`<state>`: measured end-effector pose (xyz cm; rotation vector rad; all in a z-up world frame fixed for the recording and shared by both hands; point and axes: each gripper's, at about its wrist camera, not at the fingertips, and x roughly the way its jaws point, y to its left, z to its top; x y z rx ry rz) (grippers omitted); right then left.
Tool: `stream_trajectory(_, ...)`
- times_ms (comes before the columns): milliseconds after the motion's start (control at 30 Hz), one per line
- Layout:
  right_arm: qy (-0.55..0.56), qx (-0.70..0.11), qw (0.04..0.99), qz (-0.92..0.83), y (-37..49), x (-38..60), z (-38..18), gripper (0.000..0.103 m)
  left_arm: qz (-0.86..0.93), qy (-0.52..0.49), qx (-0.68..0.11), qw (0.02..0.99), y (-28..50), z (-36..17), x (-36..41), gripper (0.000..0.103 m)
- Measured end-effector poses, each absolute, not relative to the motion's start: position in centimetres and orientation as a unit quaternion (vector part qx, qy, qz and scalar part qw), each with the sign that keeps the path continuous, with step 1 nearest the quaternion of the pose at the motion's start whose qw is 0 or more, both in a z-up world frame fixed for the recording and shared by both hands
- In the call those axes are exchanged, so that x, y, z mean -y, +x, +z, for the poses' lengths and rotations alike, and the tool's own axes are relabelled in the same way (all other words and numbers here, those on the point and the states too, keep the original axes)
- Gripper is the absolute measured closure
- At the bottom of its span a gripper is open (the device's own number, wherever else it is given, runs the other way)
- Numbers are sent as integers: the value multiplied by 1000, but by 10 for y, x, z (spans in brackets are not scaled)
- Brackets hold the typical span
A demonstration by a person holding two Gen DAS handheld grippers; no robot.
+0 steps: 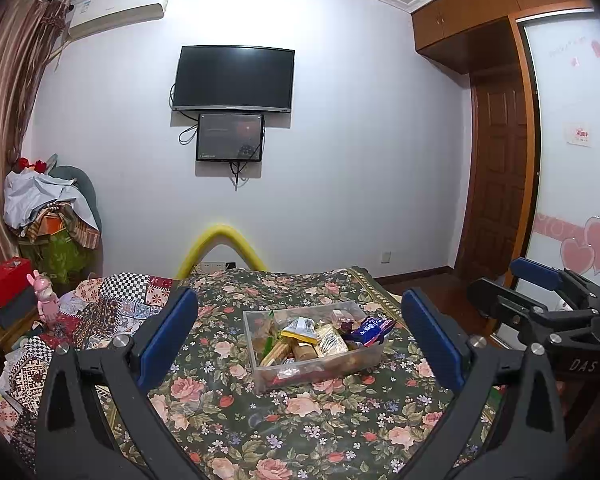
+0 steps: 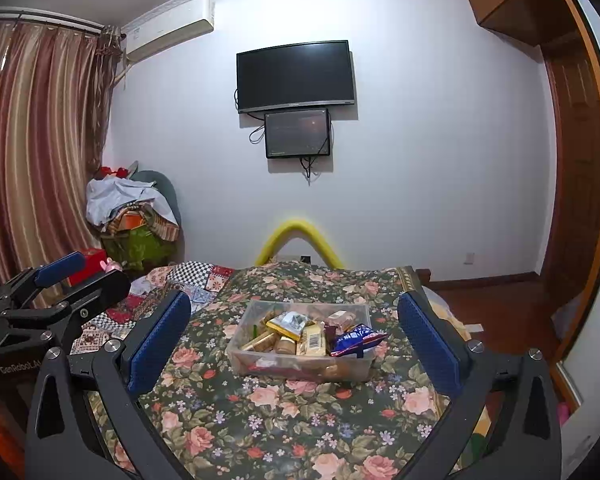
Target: Organize snacks
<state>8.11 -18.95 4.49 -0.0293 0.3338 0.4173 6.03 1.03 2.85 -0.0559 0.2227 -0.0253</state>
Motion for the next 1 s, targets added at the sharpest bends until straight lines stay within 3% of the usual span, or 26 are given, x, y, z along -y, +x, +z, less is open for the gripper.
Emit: stream_trajectory(1000,-7,-167,965,204,81,190,44,0,-25,-30,-111,993,61,22,-7,0)
